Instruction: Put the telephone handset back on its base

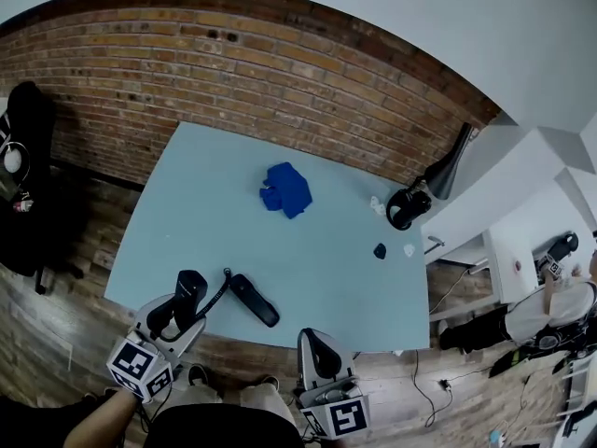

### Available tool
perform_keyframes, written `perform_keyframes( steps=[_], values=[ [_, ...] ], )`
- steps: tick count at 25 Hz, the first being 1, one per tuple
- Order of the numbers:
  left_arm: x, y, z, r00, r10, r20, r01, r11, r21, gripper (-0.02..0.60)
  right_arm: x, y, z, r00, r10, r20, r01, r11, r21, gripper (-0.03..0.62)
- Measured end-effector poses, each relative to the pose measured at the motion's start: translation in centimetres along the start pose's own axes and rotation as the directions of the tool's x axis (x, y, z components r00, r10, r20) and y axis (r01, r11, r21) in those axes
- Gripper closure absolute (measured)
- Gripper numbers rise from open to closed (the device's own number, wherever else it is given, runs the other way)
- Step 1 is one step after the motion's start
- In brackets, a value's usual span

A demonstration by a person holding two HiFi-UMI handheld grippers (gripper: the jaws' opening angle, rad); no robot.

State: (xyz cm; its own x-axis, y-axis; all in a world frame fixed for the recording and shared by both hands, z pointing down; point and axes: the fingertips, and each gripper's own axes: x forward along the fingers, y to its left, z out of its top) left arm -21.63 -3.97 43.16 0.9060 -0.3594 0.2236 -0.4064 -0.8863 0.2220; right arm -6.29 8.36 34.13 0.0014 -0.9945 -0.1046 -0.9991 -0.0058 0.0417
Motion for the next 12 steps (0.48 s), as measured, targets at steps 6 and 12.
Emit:
perform_keyframes(
  steps=[6, 12],
  values=[
    [0.8, 0.5, -1.4, 0.998, 0.048, -0.033, -0.05, 0.996, -0.068, 0.304, 1.2, -0.8, -2.0, 0.999, 0.049, -0.017, -0.049, 0.999, 0.021, 0.58],
    [2.9, 1.5, -2.7, 0.975, 0.195, -0.106, -0.212, 0.96, -0.182, 0.304, 3.1, -4.9, -4.9, 0.981, 0.183, -0.064, -0.175, 0.978, 0.111, 0.58]
  ],
)
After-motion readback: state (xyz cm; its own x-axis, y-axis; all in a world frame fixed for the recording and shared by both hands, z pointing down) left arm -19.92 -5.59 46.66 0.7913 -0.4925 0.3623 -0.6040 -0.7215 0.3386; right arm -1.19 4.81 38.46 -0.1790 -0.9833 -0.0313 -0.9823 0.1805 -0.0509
